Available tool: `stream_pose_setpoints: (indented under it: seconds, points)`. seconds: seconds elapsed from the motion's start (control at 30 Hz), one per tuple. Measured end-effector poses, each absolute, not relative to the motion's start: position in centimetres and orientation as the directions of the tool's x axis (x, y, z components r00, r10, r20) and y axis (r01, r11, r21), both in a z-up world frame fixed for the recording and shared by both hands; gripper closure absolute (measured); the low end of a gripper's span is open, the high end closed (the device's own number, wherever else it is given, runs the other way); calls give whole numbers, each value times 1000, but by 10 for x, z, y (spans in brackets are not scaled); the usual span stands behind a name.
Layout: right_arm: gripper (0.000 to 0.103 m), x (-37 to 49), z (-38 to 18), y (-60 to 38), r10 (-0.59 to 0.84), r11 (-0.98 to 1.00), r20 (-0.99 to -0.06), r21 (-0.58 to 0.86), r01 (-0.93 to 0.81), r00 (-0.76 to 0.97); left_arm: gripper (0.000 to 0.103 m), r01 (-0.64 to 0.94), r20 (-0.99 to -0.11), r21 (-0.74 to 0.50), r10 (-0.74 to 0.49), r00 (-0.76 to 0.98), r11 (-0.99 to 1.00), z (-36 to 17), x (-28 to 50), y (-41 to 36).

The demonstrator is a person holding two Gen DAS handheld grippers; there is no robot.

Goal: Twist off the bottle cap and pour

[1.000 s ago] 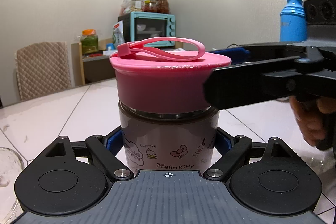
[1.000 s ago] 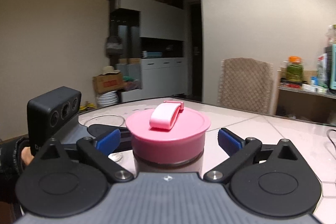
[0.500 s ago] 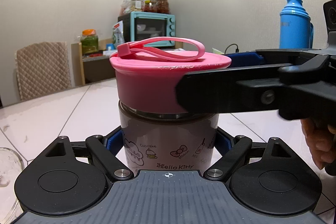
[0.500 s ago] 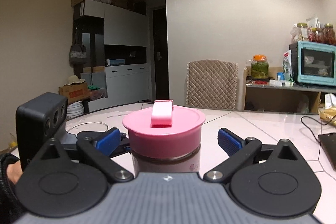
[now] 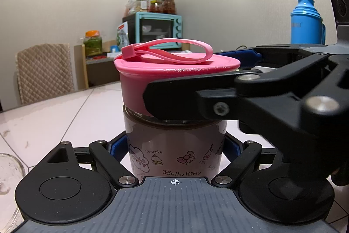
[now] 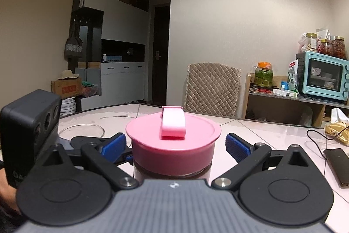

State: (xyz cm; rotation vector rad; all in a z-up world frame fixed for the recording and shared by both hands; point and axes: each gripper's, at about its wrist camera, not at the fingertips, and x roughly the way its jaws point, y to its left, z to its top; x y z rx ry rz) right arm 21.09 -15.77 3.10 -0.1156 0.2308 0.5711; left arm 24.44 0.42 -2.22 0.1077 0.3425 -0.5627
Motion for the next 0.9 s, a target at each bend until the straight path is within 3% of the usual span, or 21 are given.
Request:
stream_pose_setpoints:
  seconds: [0.6, 0.9]
  points:
    - [14, 213, 30, -145, 504, 847, -259, -41, -530, 824, 13, 540, -347, 6, -504, 791, 842, -22, 245, 5]
    - [18, 219, 28, -155, 576, 800, -258, -19, -600, 776, 13, 540, -347, 6, -504, 791, 842, -22, 245, 6]
